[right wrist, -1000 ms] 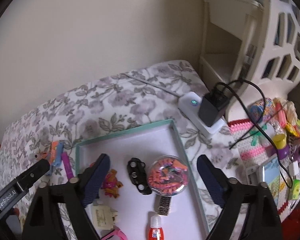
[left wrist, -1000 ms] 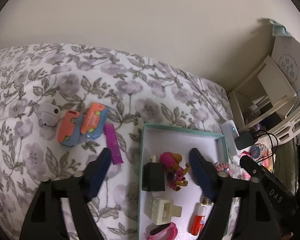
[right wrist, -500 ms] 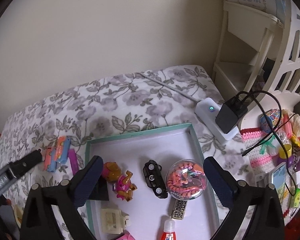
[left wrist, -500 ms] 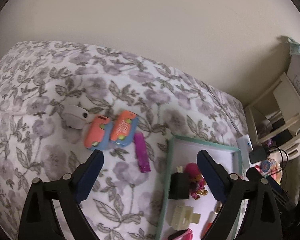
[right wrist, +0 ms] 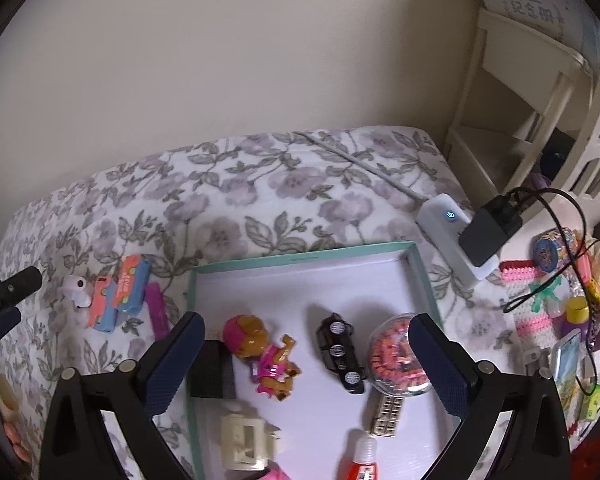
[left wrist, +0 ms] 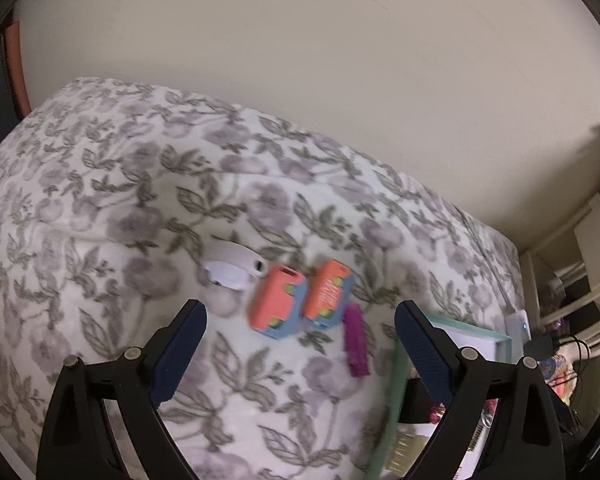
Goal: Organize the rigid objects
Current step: 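Move both open tools back toward the earbud case and purple stick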
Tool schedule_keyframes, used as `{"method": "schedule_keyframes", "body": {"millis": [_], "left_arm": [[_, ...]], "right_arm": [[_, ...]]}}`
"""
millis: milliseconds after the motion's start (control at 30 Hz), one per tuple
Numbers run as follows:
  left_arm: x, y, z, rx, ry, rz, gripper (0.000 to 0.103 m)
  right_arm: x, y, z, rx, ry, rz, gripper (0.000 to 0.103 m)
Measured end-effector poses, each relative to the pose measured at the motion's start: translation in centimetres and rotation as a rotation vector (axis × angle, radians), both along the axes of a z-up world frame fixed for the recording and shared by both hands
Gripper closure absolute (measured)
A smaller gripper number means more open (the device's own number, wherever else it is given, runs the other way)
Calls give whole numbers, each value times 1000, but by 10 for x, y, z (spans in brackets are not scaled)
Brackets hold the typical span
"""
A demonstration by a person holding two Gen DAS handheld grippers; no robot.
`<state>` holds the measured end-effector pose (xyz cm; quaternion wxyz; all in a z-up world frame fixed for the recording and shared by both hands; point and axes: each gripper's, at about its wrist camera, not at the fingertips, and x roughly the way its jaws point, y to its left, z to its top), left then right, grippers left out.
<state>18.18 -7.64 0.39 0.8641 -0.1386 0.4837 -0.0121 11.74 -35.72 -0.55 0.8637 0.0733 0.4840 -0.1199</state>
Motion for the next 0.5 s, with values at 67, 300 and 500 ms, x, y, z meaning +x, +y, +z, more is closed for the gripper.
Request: {"method": "schedule_keyframes", "body": {"millis": [67, 300, 500], "left_arm": [[2, 8, 0, 7, 1, 11, 8], [8, 46, -4, 8, 11, 68, 7], [10, 79, -6, 5, 5, 128, 7]], "right_arm": [[2, 7, 0, 8, -4, 13, 0], [13, 41, -13, 16, 20, 83, 0], [21, 71, -25, 51, 24, 149, 0]]}}
